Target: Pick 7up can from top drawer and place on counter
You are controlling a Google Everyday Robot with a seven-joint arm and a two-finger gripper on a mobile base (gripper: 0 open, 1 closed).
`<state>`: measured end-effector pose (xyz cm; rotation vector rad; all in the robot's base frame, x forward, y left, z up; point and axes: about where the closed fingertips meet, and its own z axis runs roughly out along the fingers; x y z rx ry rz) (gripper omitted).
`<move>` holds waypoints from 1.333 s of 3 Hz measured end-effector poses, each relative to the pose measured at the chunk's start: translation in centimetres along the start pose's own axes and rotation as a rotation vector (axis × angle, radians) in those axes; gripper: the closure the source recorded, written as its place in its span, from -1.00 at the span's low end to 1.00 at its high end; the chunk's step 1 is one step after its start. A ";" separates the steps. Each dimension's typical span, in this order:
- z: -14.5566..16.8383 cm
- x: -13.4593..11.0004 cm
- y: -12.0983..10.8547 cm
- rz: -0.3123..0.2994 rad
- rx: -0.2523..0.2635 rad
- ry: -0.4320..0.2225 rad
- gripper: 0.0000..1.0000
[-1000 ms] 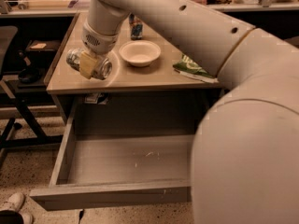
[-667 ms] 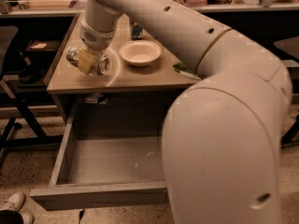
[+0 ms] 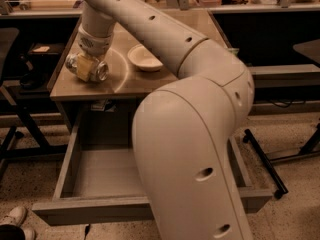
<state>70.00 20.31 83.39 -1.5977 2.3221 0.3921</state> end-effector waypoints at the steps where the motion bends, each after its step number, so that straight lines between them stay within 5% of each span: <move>1: 2.1 -1.2 -0.1 -0.007 -0.014 0.017 1.00; 2: 1.9 -1.3 0.0 -0.007 -0.015 0.018 0.70; 4: 1.9 -1.3 0.0 -0.007 -0.015 0.018 -0.23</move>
Offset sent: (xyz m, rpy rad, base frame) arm 0.0057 0.0163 -0.0133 -0.0108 0.0142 0.0117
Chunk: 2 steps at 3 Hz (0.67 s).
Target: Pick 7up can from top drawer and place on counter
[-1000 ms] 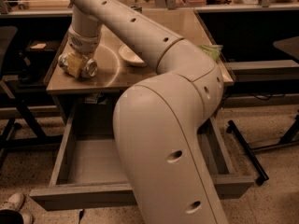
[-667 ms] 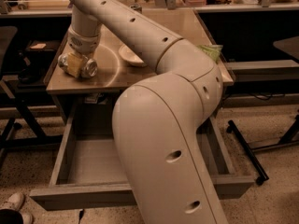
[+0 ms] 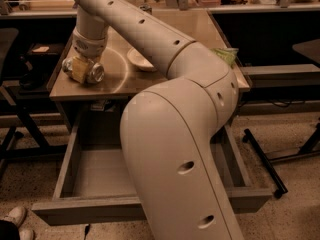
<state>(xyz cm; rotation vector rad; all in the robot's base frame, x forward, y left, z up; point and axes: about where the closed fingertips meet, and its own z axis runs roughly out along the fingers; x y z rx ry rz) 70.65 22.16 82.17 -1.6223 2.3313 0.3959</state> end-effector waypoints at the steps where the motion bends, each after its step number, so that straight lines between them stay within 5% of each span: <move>1: 0.0 0.0 0.0 0.000 0.000 0.000 -0.70; 2: 0.0 0.0 0.0 0.000 0.000 0.000 -1.00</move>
Offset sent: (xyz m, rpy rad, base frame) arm 0.0000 0.0000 0.0000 0.0000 0.0000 0.0000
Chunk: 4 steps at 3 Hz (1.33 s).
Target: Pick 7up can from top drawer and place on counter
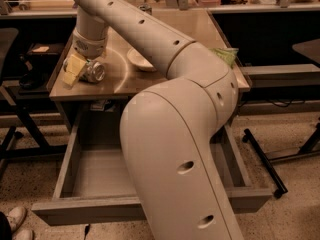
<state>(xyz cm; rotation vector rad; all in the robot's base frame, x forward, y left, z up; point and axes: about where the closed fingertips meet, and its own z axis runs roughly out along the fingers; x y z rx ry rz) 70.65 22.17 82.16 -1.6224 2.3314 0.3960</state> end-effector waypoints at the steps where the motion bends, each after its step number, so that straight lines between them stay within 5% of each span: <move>1: 0.0 0.0 0.0 0.000 0.000 0.000 -1.00; 2: -1.7 -1.1 -0.2 -0.005 0.049 0.012 -1.00; 3: -8.5 -2.8 0.4 -0.004 0.117 0.002 -1.00; 4: -18.9 -4.5 0.4 0.046 0.278 -0.062 -1.00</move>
Offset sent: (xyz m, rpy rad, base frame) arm 0.0114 0.0008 0.0583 -0.0674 -0.1021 -0.0360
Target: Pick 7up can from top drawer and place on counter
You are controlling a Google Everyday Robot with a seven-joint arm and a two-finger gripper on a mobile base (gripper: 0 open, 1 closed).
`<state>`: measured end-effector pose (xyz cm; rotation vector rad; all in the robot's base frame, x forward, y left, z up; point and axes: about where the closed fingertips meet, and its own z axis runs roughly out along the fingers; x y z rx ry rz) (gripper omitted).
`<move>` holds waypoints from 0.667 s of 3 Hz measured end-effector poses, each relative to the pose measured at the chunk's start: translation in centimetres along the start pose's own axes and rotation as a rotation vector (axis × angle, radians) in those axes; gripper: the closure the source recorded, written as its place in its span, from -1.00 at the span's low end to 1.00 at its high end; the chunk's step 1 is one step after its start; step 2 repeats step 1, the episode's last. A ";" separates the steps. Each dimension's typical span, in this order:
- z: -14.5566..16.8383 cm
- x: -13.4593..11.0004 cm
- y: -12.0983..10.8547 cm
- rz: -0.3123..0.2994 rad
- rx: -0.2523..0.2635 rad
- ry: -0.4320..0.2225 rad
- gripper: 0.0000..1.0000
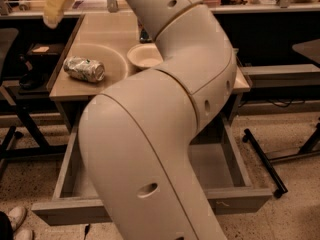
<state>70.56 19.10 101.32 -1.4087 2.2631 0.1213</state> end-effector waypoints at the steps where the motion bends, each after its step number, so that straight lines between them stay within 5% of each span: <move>1: -1.5 -0.8 -1.4 0.012 0.047 -0.041 -1.00; 2: -1.5 -0.8 -1.4 0.012 0.047 -0.041 -1.00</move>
Offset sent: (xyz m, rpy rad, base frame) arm 0.0000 0.0000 0.0000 0.0000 0.0000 0.0000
